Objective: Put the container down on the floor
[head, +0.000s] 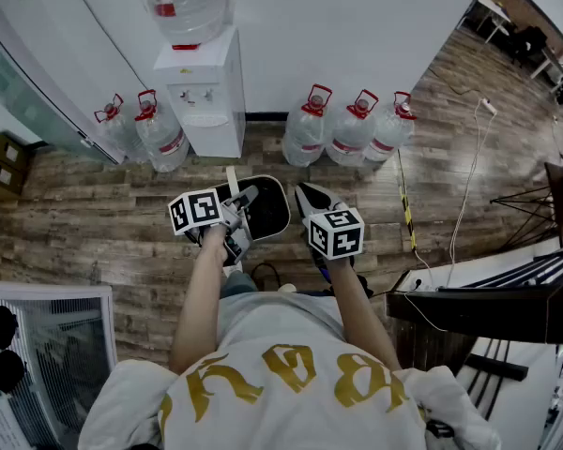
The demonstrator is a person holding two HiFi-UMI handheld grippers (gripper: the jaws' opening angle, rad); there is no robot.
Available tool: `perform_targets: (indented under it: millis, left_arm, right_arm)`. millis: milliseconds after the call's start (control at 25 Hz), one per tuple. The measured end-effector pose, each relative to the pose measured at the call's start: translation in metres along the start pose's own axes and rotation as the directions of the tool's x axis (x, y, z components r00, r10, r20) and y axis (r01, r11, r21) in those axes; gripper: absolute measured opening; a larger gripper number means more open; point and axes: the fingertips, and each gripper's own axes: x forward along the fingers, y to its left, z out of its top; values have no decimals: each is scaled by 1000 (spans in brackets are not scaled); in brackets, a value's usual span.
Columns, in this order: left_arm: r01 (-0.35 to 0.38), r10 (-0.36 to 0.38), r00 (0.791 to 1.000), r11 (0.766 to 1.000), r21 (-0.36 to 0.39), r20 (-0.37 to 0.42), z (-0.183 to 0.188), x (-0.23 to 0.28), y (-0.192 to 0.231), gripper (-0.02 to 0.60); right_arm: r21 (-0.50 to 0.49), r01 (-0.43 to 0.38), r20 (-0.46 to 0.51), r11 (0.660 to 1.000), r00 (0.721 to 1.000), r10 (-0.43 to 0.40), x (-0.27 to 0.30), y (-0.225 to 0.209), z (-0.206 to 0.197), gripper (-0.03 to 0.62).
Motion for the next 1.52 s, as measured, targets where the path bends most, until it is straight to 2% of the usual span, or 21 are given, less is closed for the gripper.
perform_targets:
  millis: [440,720,960,1200,1520]
  left_arm:
    - [-13,13,1000,1000,0,-5,-11,-10,3,31]
    - [-30,30,1000,1000,-6,6,-5,-9,10,31]
    - [-43,43,999,999,-29,-11,11,12,24,31]
    - [-41,40,999,998,-55,-20,55,61,46,31]
    - [-30,25,997,997,-66,-75,153,147,83,26]
  right_arm:
    - [-19,16,22,1000,1000,-16,-10,5,1,28]
    - [8,30,27,1000,999,-30,-5,-4,-3,28]
    - [34,46,16,998,999,-46,15,-27,3,28]
    - [81,45,21,996,999,-47,65,-64,15,28]
    - [108,74,-14,991,997,-73,180,-121,61,28]
